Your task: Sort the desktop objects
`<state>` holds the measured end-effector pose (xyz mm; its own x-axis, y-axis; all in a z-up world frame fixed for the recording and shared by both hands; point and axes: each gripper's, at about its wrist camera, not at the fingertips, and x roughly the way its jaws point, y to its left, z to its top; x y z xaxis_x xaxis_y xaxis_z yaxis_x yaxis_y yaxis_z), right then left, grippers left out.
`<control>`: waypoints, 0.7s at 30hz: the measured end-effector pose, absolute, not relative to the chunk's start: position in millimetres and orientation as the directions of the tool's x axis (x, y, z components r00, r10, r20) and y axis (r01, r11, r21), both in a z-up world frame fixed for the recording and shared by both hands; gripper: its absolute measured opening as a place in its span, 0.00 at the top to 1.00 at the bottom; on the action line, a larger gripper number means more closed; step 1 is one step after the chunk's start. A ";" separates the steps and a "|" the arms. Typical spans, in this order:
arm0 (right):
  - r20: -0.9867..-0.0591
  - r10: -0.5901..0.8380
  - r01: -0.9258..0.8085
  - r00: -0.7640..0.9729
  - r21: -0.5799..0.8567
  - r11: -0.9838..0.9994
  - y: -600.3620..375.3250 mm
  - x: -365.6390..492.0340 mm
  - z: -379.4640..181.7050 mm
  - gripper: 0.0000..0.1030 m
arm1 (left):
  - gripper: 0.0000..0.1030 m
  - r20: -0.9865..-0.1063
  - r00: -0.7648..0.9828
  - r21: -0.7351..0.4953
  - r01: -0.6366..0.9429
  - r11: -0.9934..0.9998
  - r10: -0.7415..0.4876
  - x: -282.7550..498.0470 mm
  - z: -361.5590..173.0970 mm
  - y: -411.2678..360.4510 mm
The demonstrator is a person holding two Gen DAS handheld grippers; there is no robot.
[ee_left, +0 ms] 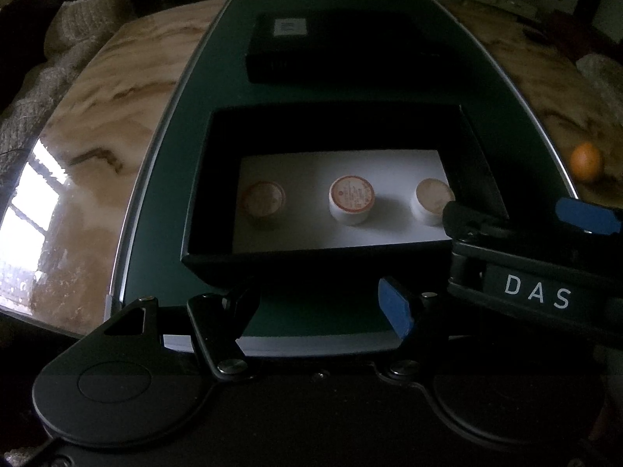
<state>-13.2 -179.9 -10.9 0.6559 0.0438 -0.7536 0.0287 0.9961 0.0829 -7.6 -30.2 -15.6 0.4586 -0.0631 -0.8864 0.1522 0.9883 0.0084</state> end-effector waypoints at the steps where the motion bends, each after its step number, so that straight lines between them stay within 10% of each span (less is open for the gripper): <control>1: -0.753 0.044 0.028 0.656 0.083 0.996 -179.8 -13.1 -10.9 0.00 | 0.35 -0.887 0.458 0.008 0.151 0.988 -0.063 -7.5 -15.9 -29.7; 21: -0.742 0.072 -0.007 0.666 0.091 0.996 -172.2 -7.6 -5.2 0.00 | 0.35 -0.874 0.483 0.009 0.124 0.992 -0.052 -7.5 -3.5 -13.5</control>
